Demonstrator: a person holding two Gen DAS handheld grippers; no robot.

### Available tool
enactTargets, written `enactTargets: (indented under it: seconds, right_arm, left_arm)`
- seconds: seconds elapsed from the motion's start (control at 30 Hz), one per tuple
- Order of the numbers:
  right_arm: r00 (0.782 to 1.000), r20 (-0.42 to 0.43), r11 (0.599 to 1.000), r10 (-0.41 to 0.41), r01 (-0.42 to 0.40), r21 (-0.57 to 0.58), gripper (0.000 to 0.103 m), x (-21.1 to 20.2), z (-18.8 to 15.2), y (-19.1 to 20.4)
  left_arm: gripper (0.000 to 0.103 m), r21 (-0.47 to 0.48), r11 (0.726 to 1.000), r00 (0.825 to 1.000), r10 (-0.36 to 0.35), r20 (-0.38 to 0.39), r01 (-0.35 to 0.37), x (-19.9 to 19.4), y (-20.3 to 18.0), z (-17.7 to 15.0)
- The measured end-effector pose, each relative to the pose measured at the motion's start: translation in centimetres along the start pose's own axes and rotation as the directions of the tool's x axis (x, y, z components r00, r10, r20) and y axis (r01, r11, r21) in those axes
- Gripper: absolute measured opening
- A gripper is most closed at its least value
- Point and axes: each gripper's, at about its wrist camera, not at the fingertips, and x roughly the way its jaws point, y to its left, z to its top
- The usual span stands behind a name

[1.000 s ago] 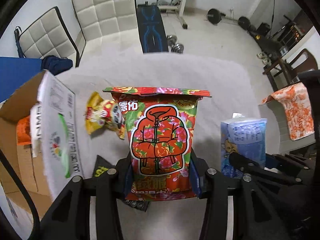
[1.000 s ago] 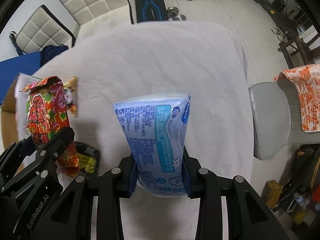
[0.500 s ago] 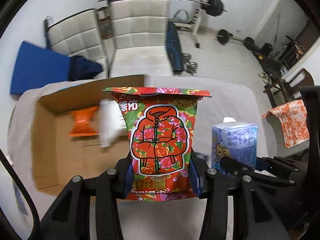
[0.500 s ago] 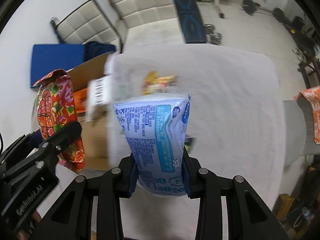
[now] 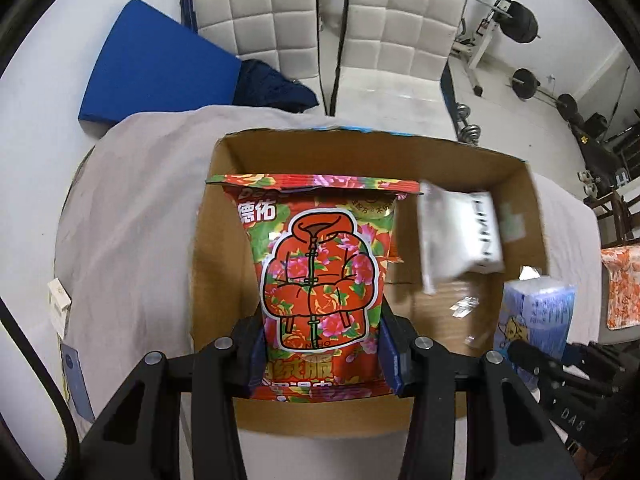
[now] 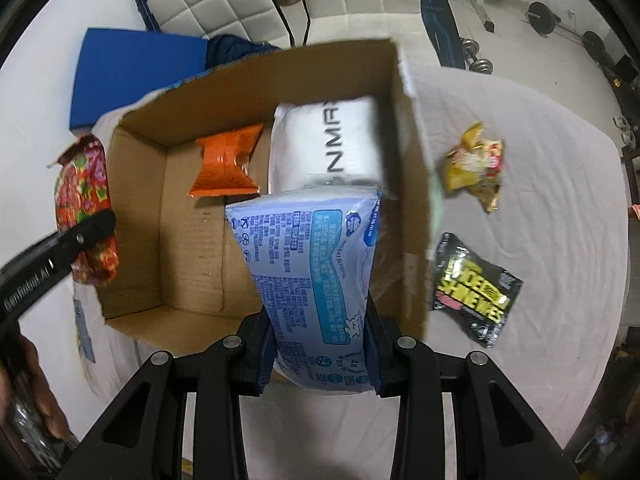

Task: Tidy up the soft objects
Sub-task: 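Carry both packages into the box and open both tools to release them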

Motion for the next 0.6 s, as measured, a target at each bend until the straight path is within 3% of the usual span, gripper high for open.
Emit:
enactTargets:
  seconds: [0.33, 0.6]
  right_arm:
    - [0.993, -0.096, 0.997, -0.073, 0.073, -0.003, 0.039, 6.5, 1.3, 1.3]
    - [0.983, -0.143, 0.993, -0.118, 0.116, -0.022, 0.041, 9.2, 2.0, 2.0]
  left_arm:
    - [0.043, 0.009, 1.0, 0.992, -0.005, -0.124, 0.006, 7.0, 2.5, 2.6]
    - [0.043, -0.006, 1.0, 0.98, -0.002, -0.197, 0.001, 11.5, 3.4, 4.4]
